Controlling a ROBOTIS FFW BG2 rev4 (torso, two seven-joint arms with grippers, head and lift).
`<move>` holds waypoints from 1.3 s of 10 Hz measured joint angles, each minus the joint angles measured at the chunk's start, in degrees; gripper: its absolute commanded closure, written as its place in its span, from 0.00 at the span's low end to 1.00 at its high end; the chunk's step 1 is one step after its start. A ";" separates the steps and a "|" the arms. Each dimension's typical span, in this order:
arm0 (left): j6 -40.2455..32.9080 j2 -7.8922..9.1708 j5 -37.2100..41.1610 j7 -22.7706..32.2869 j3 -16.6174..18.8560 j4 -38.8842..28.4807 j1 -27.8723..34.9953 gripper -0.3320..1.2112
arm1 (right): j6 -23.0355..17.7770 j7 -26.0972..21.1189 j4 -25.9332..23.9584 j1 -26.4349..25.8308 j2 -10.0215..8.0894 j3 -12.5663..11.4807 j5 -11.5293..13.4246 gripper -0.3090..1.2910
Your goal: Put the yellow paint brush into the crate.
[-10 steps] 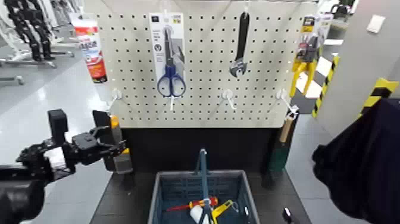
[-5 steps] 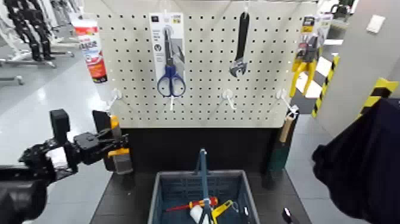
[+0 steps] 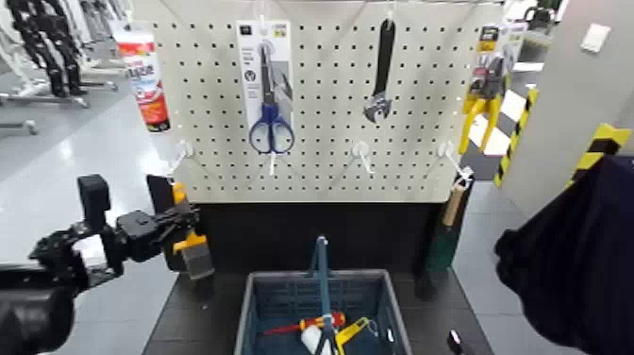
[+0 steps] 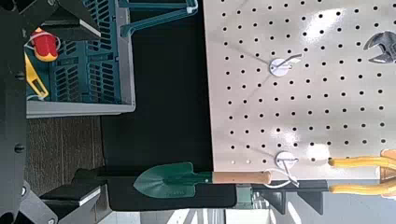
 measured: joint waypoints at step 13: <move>4.53 -3.34 -0.14 2.71 6.28 -20.62 9.91 0.99 | 0.15 0.05 0.34 -0.24 -0.30 -0.08 -0.35 0.28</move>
